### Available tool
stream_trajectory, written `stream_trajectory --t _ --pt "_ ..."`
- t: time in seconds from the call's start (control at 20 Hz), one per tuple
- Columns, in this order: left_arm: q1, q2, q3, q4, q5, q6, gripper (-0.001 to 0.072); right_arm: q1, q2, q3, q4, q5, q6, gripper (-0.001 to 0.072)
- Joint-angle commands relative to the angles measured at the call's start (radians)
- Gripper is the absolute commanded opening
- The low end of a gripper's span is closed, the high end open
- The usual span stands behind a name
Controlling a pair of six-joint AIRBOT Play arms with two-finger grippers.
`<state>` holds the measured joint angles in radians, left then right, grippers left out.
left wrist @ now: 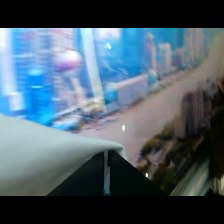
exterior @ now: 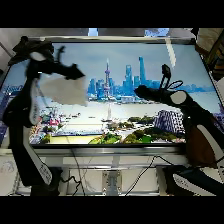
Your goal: Fold the shirts.
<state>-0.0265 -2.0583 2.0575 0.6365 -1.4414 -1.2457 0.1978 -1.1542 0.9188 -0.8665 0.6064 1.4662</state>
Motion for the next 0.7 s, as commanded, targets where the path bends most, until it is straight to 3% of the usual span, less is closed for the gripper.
stream_trajectory --t 0.0,0.1,0.15,0.2,0.25,0.4,0.55,0.65 --pt "-0.376 0.005 0.000 -0.035 0.001 0.020 0.0013 -0.113 0.024 0.042 -0.118 0.152 0.000 0.0265" --pt "-0.563 0.005 0.000 0.012 0.055 0.039 0.0016 -0.159 0.029 0.041 -0.137 0.217 -0.001 0.0267" --pt "-0.620 0.005 0.000 0.050 0.092 0.042 0.0067 -0.177 0.029 0.041 -0.160 0.261 -0.002 0.0269" --pt "-0.655 0.005 0.000 0.103 0.126 0.039 0.0382 -0.189 0.030 0.041 -0.190 0.305 -0.009 0.0292" --pt "-0.669 0.006 0.001 0.178 0.136 0.004 0.0712 -0.200 0.031 0.041 -0.223 0.352 -0.012 0.0375" --pt "-0.601 0.014 0.000 0.439 0.010 -0.202 0.0717 -0.205 0.031 0.040 -0.317 0.471 -0.041 0.0380" --pt "-0.462 0.034 -0.002 0.509 -0.168 -0.234 0.0708 -0.206 0.031 0.017 -0.361 0.452 -0.050 0.0381" --pt "-0.373 0.058 -0.054 0.470 -0.201 -0.272 0.0708 -0.206 0.031 -0.018 -0.344 0.412 -0.050 0.0382"
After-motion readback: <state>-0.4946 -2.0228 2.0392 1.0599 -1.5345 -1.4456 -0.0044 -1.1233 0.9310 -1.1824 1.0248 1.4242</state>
